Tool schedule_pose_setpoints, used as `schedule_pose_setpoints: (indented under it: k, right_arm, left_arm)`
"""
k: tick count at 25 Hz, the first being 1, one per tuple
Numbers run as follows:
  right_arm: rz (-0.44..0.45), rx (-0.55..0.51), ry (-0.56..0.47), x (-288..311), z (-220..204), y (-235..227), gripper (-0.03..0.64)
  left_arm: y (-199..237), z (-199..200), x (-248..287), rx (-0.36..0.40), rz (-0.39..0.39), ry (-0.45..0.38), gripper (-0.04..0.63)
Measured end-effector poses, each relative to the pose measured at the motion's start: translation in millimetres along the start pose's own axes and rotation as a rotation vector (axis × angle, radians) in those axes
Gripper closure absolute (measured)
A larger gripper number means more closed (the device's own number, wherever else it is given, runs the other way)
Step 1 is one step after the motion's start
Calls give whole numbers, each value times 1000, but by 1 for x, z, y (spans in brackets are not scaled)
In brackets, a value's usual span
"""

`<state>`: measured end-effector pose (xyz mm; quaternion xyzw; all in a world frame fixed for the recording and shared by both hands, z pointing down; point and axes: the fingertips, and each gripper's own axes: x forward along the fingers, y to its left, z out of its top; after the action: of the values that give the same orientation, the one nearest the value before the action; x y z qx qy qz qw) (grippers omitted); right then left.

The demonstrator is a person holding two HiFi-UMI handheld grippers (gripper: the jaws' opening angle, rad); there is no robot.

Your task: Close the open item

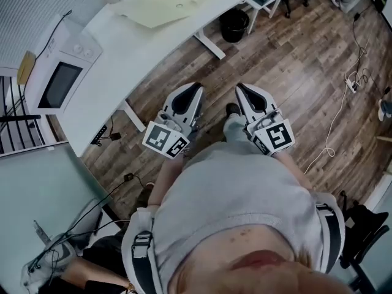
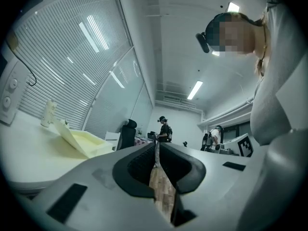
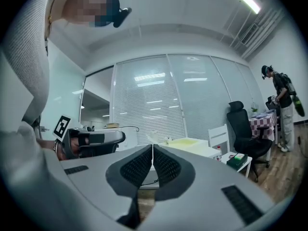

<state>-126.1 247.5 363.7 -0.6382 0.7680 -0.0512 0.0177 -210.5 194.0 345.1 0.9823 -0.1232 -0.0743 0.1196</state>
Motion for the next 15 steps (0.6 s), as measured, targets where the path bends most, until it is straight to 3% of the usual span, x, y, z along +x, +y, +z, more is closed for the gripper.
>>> schedule_pose_setpoints:
  k: [15]
  right_arm:
    - [69,-4,20,77,26,-131,552]
  left_arm:
    - [66,9,138,3,51,-17,560]
